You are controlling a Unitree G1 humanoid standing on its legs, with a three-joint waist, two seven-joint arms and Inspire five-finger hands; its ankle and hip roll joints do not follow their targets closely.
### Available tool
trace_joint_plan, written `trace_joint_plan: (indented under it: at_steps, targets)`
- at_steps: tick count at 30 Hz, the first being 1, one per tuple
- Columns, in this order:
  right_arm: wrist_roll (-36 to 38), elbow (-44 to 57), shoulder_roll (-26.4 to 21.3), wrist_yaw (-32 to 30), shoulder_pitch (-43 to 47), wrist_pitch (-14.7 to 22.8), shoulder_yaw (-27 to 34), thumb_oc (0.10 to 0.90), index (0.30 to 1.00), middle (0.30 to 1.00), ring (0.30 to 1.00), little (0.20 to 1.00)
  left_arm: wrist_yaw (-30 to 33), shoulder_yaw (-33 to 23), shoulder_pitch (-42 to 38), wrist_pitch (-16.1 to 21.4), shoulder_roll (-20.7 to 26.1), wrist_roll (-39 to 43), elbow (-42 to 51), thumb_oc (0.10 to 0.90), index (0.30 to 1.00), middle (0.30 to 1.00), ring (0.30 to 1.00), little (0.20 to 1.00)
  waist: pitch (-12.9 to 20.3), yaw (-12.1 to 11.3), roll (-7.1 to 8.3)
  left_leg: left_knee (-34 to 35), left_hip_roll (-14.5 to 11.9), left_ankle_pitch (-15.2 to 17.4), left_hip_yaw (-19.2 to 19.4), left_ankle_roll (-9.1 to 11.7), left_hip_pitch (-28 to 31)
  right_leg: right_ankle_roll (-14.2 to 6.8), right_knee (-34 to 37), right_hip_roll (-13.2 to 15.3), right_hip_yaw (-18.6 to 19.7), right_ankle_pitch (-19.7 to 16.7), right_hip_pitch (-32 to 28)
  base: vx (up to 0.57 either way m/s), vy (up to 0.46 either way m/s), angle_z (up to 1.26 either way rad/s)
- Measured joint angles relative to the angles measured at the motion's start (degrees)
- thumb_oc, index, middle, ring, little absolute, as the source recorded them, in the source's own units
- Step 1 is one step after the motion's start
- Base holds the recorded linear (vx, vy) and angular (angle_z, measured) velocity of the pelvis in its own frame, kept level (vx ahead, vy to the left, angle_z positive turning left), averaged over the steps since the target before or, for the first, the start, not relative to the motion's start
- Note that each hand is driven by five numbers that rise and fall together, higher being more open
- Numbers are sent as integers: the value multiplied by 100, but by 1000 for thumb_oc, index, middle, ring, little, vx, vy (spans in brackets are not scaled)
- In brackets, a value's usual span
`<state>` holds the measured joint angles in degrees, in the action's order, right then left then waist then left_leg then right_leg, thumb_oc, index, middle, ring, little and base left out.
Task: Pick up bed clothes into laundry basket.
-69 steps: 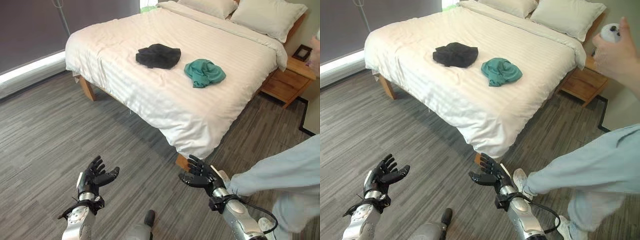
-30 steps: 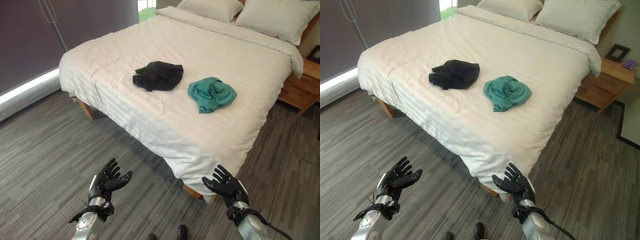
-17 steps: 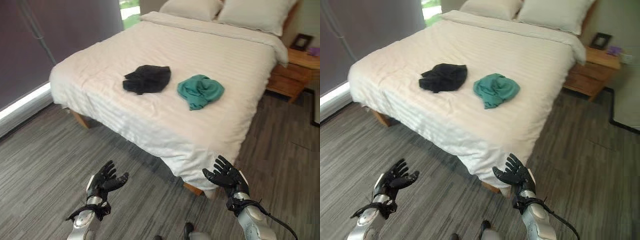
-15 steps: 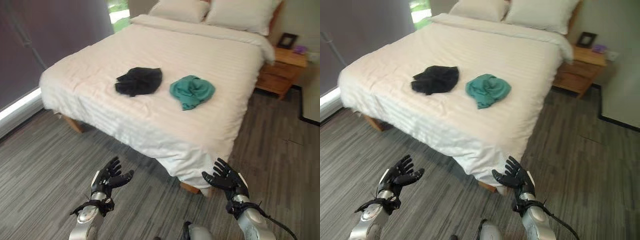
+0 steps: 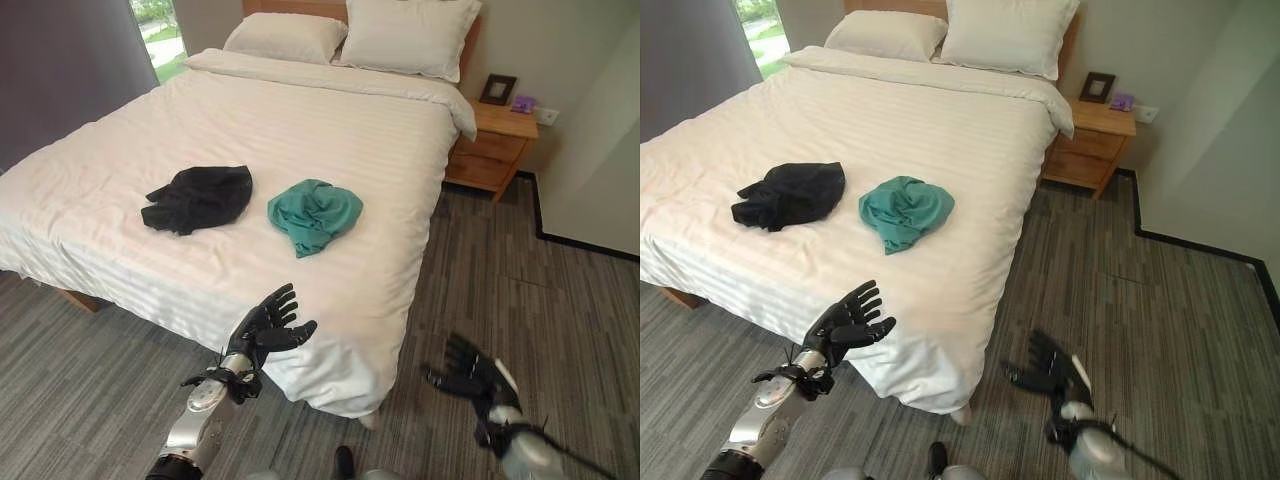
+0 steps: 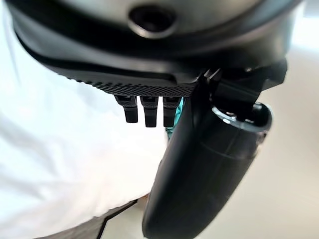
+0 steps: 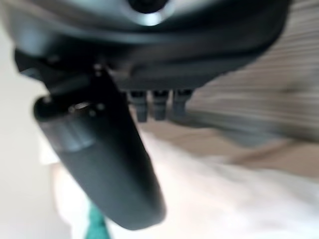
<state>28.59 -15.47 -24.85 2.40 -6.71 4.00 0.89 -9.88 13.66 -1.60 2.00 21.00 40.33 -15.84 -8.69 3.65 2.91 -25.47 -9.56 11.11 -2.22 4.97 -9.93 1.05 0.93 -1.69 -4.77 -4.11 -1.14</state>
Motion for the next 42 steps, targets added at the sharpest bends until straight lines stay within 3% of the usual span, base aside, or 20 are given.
trace_joint_plan:
  at_steps: [2, 5, 7, 8, 9, 11, 14, 15, 17, 19, 21, 23, 24, 26, 29, 34, 39, 42]
  targets:
    - [-38, 376, -231, 114, 167, 183, 107, 800, 900, 900, 900, 900, -479, 37, 215, -220, 309, 597, 426, 800, 900, 900, 900, 900, 22, -99, -104, 1609, -340, -705, -148, 226, 198, -29, 35, -125, 44, 116, -81, 246, 388, -5]
    - [-54, 575, -383, 124, 321, 236, 247, 800, 900, 900, 900, 900, -747, 121, 371, -304, 665, 835, 900, 800, 900, 900, 900, 900, 44, -238, -229, 2385, -467, -1192, -516, 560, 451, -93, 146, -230, 127, 154, -236, 160, 434, -14]
    - [-70, 612, -529, 177, 296, 297, 467, 800, 900, 900, 900, 900, -858, 124, 365, -322, 898, 970, 1253, 800, 900, 900, 900, 900, 20, -264, -382, 2465, -425, -1310, -329, 565, 534, -125, 183, -160, 21, 184, -344, 126, 527, 16]
    - [-76, 613, -599, 176, 278, 296, 513, 800, 900, 900, 900, 900, -887, 119, 378, -321, 953, 976, 1355, 800, 900, 900, 900, 900, 30, -254, -453, 2512, -433, -1377, -267, 465, 573, -169, 180, -165, 21, 215, -355, 42, 335, 26]
    - [-121, 614, -673, 183, 264, 279, 615, 800, 900, 900, 900, 900, -964, 82, 384, -314, 1014, 1035, 1458, 800, 900, 900, 900, 900, 24, -305, -538, 2637, -422, -1677, -209, 553, 664, -270, 193, -87, 12, 226, -415, 18, 350, 14]
    - [-291, 658, -726, 187, 253, 273, 639, 800, 900, 900, 900, 900, -985, 83, 400, -302, 1148, 1027, 1496, 800, 900, 900, 900, 900, 25, -273, -488, 2686, -85, -1795, -44, 349, 731, -479, 78, 275, -6, 360, -424, 46, 438, 20]
    - [-740, 734, -896, 257, 335, 258, 589, 800, 900, 900, 900, 900, -966, -17, 427, -291, 1212, 964, 1488, 800, 900, 900, 900, 900, -43, -390, -374, 2648, 449, -1686, -22, -99, 749, -754, -437, 842, 40, 604, -224, -21, 375, 12]
    - [-913, 724, -959, 255, 363, 229, 572, 800, 900, 900, 900, 900, -939, -96, 487, -276, 1178, 902, 1487, 800, 900, 900, 900, 900, -75, -446, -350, 2670, 598, -1696, -11, -156, 830, -788, -791, 983, 88, 641, -109, -69, 338, 11]
    - [-1302, 237, -1632, 249, 958, 169, -72, 800, 900, 900, 900, 900, -776, -240, 649, -169, 992, 894, 1406, 800, 900, 900, 900, 900, -227, -496, -339, 2505, 747, -1637, 10, -354, 896, -822, -1914, 1214, 24, 705, 322, 26, 275, 10]
    - [-1484, -787, -1996, 233, 1771, 130, -685, 800, 900, 900, 900, 900, -738, -250, 735, -159, 1160, 765, 1462, 800, 900, 900, 900, 900, -298, -585, -257, 2538, 801, -1528, -168, -562, 996, -886, -2240, 1181, 237, 816, 495, 142, 209, 24]
    - [-1682, -1521, -2330, 248, 2475, 30, -1124, 800, 900, 900, 900, 900, -714, -249, 767, -163, 1257, 672, 1409, 800, 900, 900, 900, 900, -346, -682, -215, 2626, 817, -1565, -335, -646, 1055, -966, -2019, 931, 461, 907, 519, 145, 156, 40]
    - [-1772, -2296, -2632, 216, 3361, 55, -1777, 800, 900, 900, 900, 900, -698, -215, 859, -148, 1230, 664, 1376, 800, 900, 900, 900, 900, -364, -827, -154, 2711, 867, -1594, -339, -676, 1110, -969, -1329, 891, 195, 861, 549, 93, 20, 20]
    - [-1893, -2755, -2749, 216, 3858, 46, -2068, 800, 900, 900, 900, 900, -685, -139, 869, -147, 1267, 626, 1349, 800, 900, 900, 900, 900, -381, -920, -92, 2705, 942, -1607, -411, -662, 1085, -901, -676, 902, 36, 665, 412, 72, 12, 38]
    - [-2094, -3361, -2822, 136, 4517, -59, -2364, 800, 900, 900, 900, 900, -716, -72, 1079, -167, 1244, 597, 1341, 800, 900, 900, 900, 900, -393, -931, 129, 2734, 1119, -1615, -607, -580, 1146, -896, -257, 900, 224, 20, 225, 97, 39, 56]
    - [-2368, -4009, -2878, 115, 5456, -48, -3003, 800, 900, 900, 900, 900, -722, 12, 1423, -244, 1178, 508, 1345, 800, 900, 900, 900, 900, -392, -1169, 133, 2882, 956, -1602, -640, -431, 1267, -817, 336, 752, 45, -176, -142, 107, 44, 9]
    - [-2481, -4376, -2854, 106, 6046, -56, -3140, 800, 900, 900, 900, 900, -748, 358, 1493, -365, 1192, 505, 1364, 800, 900, 900, 900, 900, -386, -1395, 132, 3043, 858, -1648, -713, -311, 1377, -771, 428, 606, 10, -237, -241, 24, 17, 6]
    - [-2482, -4421, -2844, 111, 6044, -67, -3142, 800, 900, 900, 900, 900, -746, 356, 1446, -364, 1206, 505, 1391, 800, 900, 900, 900, 900, -386, -1390, 132, 3043, 911, -1635, -725, -319, 1391, -771, 427, 687, 16, -237, -263, 3, 9, 2]
    - [-2808, -4730, -2468, 5, 6084, -71, -3297, 800, 900, 900, 900, 900, -724, 364, 1448, -360, 1268, 486, 1390, 800, 900, 900, 900, 900, -356, -1387, 181, 3046, 944, -1595, -716, -338, 1425, -774, 430, 727, 3, -222, -279, -1, 13, -5]
